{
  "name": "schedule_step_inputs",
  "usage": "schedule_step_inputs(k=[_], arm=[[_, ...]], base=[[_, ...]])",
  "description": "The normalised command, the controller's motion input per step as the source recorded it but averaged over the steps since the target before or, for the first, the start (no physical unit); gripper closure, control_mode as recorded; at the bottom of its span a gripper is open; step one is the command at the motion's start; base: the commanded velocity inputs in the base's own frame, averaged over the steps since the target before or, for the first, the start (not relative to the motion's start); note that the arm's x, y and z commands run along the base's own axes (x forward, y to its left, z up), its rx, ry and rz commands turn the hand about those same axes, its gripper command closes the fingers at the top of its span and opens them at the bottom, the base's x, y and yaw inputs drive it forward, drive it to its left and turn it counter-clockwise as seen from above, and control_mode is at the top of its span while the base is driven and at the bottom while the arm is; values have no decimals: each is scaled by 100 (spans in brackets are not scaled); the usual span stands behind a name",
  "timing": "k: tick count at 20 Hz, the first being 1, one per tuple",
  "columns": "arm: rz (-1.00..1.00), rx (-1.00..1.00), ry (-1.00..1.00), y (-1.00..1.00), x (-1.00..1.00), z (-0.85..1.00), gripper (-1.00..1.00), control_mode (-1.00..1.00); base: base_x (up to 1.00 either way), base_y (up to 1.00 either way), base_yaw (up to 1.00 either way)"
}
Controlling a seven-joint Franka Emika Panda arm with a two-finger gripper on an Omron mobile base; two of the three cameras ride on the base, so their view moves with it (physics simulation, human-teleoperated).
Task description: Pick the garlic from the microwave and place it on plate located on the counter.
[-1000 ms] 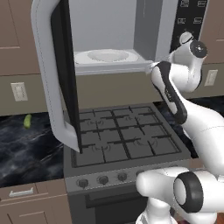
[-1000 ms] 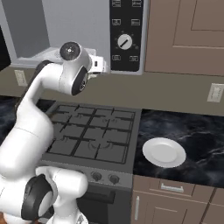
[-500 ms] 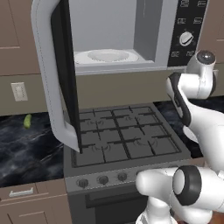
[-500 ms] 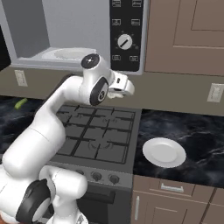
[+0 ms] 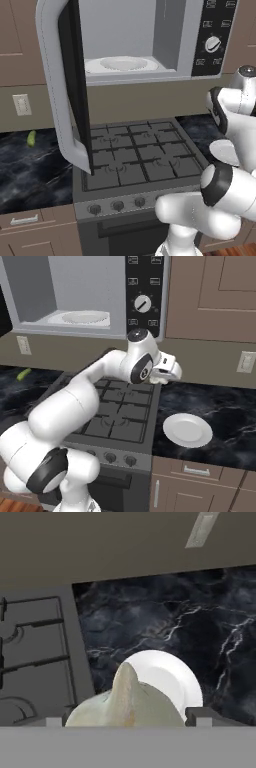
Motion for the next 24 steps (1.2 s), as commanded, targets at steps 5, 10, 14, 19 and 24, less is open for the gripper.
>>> schedule_step_inputs(k=[5,10,14,19,24], arm=[[0,6,17,-73,1,-93,100,-100],[-1,9,13,-49,12,-99,100,-100],[-4,11,17,-48,14,-92,100,-100],[-1,3,13,-17,17,-73,100,-100],[0,6,2,-15,26,-35,100,-100]], base=[[0,0,0],[0,0,0],[0,0,0],[0,0,0],[0,0,0]])
